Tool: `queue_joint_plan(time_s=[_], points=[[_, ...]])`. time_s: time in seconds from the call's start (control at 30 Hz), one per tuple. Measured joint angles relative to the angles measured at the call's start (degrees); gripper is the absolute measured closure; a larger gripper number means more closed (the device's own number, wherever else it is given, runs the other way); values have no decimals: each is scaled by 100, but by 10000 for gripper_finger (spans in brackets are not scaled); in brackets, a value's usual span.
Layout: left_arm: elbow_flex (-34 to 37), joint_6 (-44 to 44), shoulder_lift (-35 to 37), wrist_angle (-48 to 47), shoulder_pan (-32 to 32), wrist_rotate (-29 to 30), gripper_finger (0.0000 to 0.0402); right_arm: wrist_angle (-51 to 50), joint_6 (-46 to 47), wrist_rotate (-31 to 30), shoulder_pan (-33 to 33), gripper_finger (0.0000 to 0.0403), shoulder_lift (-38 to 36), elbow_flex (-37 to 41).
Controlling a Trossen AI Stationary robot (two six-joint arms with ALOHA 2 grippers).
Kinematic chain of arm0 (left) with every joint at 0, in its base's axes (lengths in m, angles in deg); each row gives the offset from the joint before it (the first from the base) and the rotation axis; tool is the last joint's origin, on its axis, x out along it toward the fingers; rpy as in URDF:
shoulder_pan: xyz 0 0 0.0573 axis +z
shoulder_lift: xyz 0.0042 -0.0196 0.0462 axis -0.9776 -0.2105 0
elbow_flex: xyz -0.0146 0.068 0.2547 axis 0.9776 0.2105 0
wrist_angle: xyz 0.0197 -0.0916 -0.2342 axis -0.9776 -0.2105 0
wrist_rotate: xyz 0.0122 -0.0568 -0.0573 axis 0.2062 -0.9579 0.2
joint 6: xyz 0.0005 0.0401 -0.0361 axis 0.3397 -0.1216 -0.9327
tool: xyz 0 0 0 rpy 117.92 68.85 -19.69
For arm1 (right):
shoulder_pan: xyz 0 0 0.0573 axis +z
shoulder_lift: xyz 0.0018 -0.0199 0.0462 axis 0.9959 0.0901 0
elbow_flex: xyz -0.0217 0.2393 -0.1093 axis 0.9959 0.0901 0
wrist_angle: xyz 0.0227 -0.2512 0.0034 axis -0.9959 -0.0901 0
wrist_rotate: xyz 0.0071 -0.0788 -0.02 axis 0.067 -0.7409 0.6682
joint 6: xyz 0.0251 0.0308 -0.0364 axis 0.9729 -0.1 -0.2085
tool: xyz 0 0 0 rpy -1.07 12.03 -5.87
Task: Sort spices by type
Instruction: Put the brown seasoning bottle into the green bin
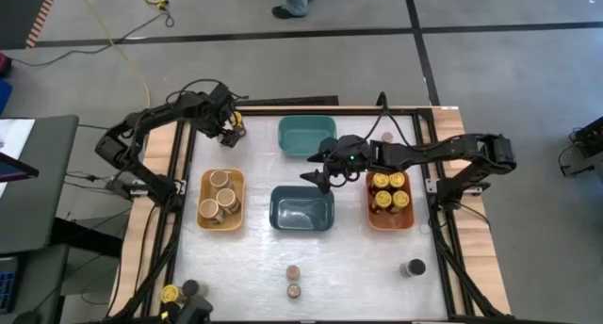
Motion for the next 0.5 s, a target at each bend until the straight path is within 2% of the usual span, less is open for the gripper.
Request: queue_joint_plan(time_s=[0.17,0.5], points=[[2,0,-160,14,0,-6,137,-116,92,-2,0,35,0,1],[4,-195,-153,27,-2,-26,226,-103,96,-2,0,35,0,2]])
